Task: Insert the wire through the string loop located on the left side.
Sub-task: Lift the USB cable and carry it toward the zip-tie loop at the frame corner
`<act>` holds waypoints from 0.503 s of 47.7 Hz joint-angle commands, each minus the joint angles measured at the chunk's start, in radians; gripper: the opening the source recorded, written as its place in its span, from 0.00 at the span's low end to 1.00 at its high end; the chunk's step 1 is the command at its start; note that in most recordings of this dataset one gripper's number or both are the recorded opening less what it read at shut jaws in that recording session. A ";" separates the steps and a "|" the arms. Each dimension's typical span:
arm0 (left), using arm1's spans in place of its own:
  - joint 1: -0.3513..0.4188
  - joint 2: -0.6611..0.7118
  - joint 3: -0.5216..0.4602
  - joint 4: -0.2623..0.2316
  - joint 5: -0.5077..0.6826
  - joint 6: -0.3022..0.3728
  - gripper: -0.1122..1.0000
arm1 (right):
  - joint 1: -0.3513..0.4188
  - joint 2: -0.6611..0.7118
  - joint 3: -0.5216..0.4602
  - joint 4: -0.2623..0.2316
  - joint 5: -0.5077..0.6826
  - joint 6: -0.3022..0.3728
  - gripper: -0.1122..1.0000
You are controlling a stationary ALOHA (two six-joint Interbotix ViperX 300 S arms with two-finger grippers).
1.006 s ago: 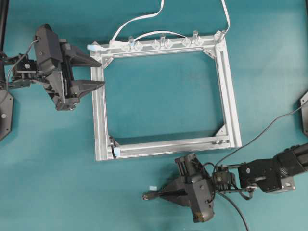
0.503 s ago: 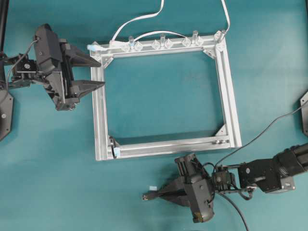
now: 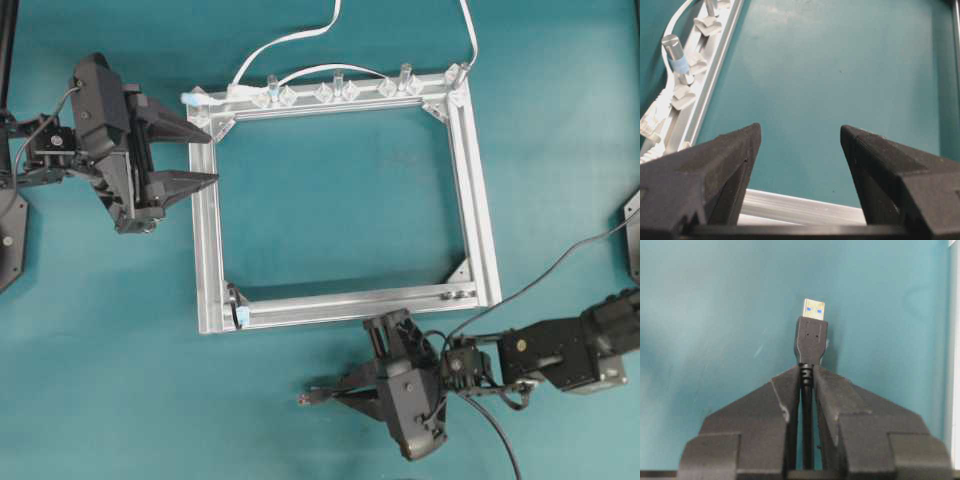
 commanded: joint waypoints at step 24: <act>-0.029 -0.009 -0.015 0.003 -0.006 -0.003 0.75 | -0.003 -0.100 -0.009 0.000 0.023 -0.037 0.20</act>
